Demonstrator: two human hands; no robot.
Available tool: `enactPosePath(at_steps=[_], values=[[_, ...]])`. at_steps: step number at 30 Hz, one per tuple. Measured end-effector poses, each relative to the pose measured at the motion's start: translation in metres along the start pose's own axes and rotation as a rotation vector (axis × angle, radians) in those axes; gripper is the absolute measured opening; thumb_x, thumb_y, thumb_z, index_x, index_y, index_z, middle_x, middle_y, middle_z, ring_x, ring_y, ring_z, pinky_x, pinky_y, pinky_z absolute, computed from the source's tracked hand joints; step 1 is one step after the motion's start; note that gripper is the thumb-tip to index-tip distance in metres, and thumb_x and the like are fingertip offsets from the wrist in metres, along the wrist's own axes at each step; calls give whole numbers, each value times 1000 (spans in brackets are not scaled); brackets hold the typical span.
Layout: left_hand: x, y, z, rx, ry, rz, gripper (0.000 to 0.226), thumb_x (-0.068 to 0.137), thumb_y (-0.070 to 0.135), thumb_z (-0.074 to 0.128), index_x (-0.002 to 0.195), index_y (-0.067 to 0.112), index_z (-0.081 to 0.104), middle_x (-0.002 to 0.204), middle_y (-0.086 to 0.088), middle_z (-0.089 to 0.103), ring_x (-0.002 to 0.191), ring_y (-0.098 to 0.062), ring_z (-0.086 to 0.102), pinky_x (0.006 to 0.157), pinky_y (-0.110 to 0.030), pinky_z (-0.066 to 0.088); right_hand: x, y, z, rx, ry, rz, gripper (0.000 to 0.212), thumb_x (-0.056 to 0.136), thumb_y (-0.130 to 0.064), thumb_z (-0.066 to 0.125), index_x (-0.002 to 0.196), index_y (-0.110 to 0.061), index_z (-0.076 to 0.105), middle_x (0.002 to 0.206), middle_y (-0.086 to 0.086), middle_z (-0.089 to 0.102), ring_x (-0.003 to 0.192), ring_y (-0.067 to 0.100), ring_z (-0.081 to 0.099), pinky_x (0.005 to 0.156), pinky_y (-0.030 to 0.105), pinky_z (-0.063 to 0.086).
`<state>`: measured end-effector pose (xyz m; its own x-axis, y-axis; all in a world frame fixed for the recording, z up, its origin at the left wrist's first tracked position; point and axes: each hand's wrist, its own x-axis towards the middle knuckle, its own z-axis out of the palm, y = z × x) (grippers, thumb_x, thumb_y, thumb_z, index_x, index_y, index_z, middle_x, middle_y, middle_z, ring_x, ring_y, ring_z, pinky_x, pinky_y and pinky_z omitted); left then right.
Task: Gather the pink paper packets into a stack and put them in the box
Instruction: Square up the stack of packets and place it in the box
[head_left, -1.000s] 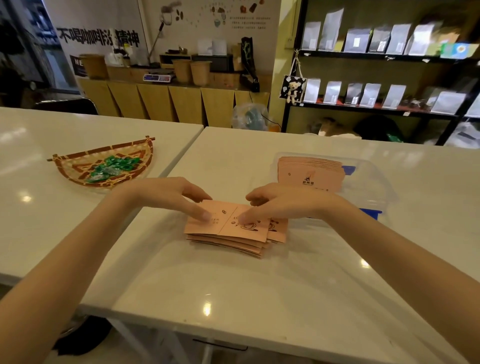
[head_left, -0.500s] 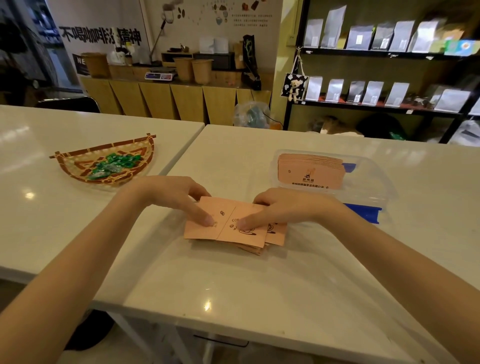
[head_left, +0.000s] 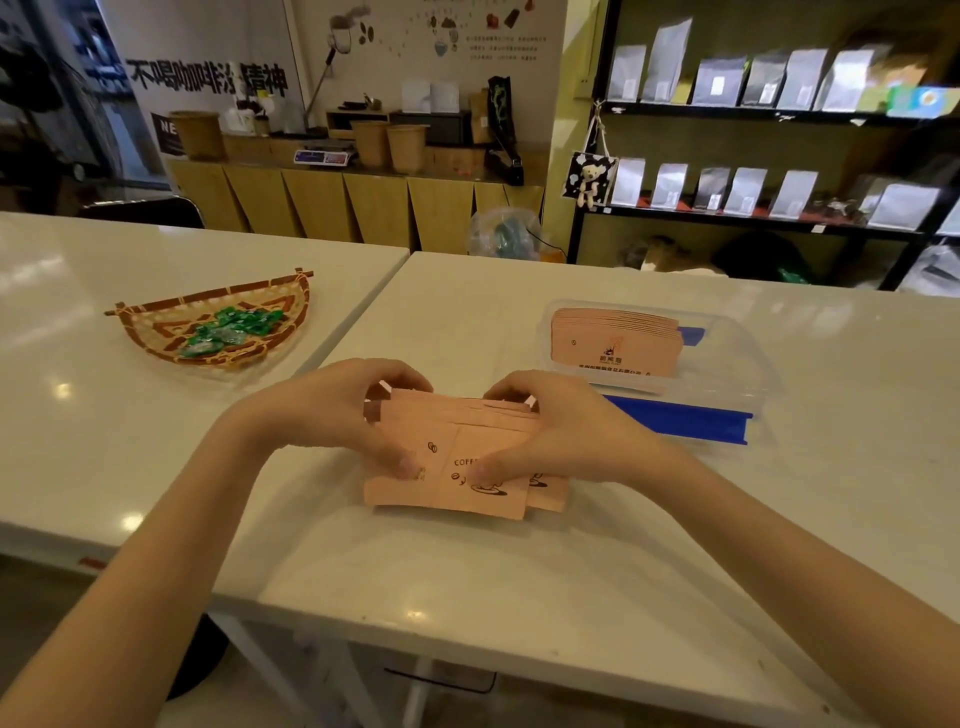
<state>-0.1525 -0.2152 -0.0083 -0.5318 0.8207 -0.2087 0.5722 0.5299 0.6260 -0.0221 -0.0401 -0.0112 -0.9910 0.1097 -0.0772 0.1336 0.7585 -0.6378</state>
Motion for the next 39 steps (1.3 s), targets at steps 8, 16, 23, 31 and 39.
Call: enactPosePath(at_steps=[8, 16, 23, 31, 39], values=[[13, 39, 26, 117, 4, 207, 54, 56, 36, 81, 99, 43, 48, 98, 24, 56, 93, 1, 55, 73, -8, 48, -42, 34, -14, 21, 265, -168, 70, 54, -39, 82, 113, -38, 45, 96, -22, 50, 94, 4, 52, 75, 15, 48], [38, 71, 68, -46, 165, 380, 62, 56, 26, 82, 107, 37, 48, 102, 23, 53, 94, 3, 54, 74, -9, 47, -77, 74, -36, 63, 383, -189, 67, 56, -32, 82, 105, -46, 38, 103, -29, 46, 100, -14, 49, 74, 1, 43], [49, 66, 82, -208, 75, 361, 66, 58, 23, 82, 112, 38, 48, 111, 22, 54, 100, 10, 52, 74, -7, 47, -84, 97, -35, 215, 344, -90, 69, 54, -28, 84, 114, -34, 49, 109, -18, 56, 98, -5, 53, 76, 8, 46], [43, 62, 83, -269, 45, 308, 65, 57, 29, 80, 109, 43, 44, 111, 24, 54, 101, 10, 52, 83, -13, 47, -87, 107, -39, 333, 314, -73, 70, 60, -26, 79, 121, -28, 46, 115, -13, 59, 105, 6, 57, 88, 22, 50], [35, 61, 90, -313, 52, 291, 75, 61, 17, 78, 119, 41, 37, 119, 18, 52, 105, 2, 53, 83, -8, 45, -95, 106, -34, 290, 248, -81, 66, 66, -25, 76, 123, -42, 45, 126, -19, 51, 113, 4, 51, 91, 20, 48]])
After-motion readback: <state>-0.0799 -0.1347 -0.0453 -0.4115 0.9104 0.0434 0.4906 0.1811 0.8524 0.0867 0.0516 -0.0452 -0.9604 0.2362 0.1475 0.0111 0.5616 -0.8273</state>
